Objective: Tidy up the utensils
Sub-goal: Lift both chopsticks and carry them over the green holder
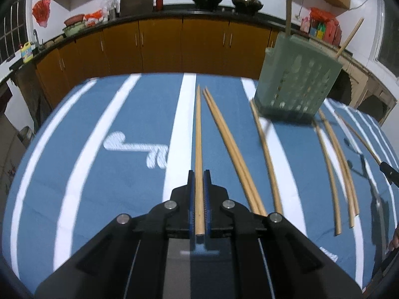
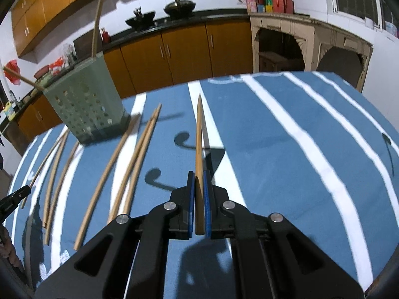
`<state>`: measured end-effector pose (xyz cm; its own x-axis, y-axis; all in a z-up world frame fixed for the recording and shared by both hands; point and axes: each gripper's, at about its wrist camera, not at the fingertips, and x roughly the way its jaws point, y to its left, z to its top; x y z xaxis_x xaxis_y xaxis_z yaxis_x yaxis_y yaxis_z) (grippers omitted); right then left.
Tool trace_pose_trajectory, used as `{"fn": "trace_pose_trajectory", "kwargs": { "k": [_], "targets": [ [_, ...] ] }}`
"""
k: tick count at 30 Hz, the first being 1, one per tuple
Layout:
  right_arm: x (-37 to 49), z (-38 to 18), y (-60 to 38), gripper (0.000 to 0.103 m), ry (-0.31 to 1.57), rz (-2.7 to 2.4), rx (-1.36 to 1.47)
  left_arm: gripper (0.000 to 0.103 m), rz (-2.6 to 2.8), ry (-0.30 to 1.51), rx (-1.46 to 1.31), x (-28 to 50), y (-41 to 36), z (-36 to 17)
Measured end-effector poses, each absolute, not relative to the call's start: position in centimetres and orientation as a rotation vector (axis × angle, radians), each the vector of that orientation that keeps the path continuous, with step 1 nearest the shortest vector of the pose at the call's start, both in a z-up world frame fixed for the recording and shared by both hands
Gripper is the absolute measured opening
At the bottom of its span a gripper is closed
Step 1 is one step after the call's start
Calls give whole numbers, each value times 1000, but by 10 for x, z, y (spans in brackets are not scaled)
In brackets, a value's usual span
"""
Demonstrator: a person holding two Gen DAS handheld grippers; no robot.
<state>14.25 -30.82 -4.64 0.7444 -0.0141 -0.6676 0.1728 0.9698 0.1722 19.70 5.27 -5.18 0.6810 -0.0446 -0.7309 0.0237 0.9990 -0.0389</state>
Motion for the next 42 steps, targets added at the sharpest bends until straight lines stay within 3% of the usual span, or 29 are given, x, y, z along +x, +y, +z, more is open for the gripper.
{"fn": "trace_pose_trajectory", "kwargs": {
  "k": [14, 42],
  "targets": [
    [133, 14, -309, 7, 523, -77, 228, 8, -52, 574, -102, 176, 64, 32],
    [136, 95, -307, 7, 373, 44, 257, 8, -146, 413, -75, 166, 53, 120]
  ]
}}
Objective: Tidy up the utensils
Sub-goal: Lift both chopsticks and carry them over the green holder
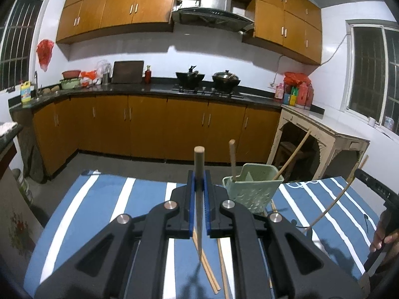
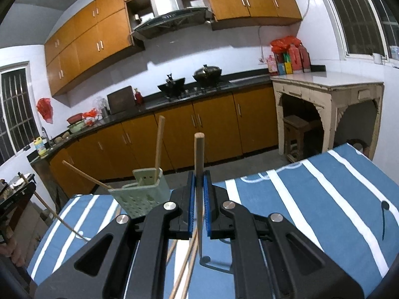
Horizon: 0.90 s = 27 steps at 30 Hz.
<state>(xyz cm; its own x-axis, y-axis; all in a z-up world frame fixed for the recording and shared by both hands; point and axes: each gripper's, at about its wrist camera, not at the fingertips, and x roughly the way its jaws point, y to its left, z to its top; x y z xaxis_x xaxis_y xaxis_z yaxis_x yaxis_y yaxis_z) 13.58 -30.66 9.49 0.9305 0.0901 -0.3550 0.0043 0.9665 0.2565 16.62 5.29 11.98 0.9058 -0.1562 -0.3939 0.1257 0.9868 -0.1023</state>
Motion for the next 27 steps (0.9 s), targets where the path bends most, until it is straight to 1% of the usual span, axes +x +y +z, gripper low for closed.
{"fn": "trace_pose_trajectory", "kwargs": {
  "k": [9, 18, 23, 27],
  "targets": [
    [139, 141, -288, 7, 277, 136, 254, 8, -235, 356, -69, 159, 28, 153],
    [165, 184, -261, 7, 129, 174, 247, 8, -212, 164, -82, 178, -17, 208],
    [188, 182, -246, 7, 81, 150, 233, 8, -155, 76, -116, 201, -28, 218],
    [207, 162, -238, 7, 89, 131, 229, 8, -126, 83, -128, 227, -34, 200]
  ]
}}
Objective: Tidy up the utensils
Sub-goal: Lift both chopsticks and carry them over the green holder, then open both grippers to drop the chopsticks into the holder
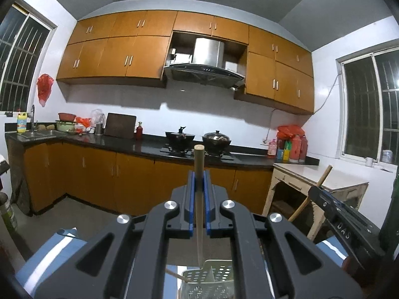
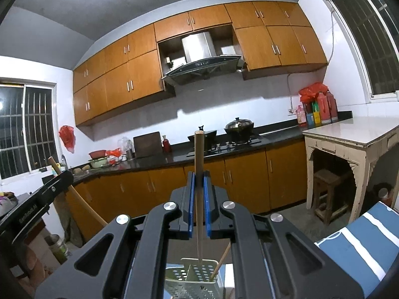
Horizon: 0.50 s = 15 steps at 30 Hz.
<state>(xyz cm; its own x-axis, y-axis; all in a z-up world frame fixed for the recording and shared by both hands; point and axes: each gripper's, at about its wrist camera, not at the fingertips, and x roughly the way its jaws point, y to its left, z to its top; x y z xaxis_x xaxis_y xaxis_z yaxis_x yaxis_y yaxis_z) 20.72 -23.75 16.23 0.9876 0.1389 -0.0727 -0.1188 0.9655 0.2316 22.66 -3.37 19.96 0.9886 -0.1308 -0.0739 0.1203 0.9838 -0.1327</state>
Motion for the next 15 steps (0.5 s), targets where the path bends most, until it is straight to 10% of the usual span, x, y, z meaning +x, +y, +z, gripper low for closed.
{"fn": "trace_pose_trajectory", "kwargs": {
  "k": [15],
  "targets": [
    [245, 112, -237, 8, 269, 136, 282, 8, -133, 254, -179, 279, -28, 136]
  ]
}}
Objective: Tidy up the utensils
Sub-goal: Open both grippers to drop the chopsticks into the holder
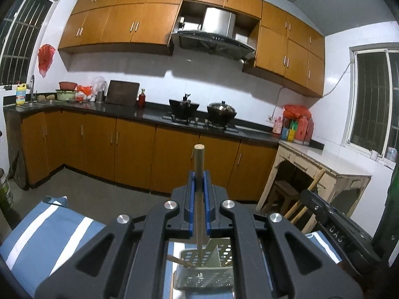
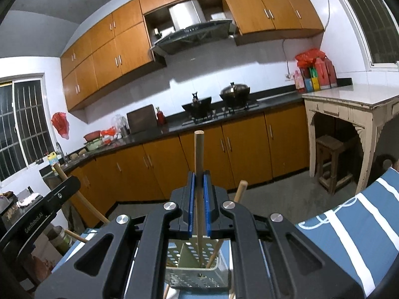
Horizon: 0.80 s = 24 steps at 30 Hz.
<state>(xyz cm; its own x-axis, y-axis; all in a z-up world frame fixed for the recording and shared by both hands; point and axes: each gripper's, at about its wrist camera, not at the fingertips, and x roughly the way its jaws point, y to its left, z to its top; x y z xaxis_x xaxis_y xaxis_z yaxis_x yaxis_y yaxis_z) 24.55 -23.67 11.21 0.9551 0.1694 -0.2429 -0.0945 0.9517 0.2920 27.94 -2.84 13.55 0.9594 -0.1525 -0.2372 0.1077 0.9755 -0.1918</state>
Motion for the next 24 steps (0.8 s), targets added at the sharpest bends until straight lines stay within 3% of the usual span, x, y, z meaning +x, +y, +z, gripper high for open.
{"fn": "trace_pose_trajectory", "kwargs": {
  "k": [4, 6, 8, 9, 18, 24],
  "targets": [
    [243, 113, -234, 9, 286, 134, 265, 9, -127, 290, -178, 281, -26, 131],
    [241, 115, -233, 16, 287, 128, 261, 10, -121, 300, -177, 280, -23, 132],
    [234, 118, -237, 33, 277, 119, 266, 12, -117, 302, -180, 277, -20, 134],
    [229, 120, -239, 35, 268, 113, 266, 13, -113, 301, -182, 274, -19, 136],
    [189, 125, -256, 35, 277, 80, 257, 28, -81, 292, -180, 233, 0, 148],
    [158, 86, -269, 35, 369, 40, 236, 31, -60, 323, -162, 192, 20, 130]
  ]
}}
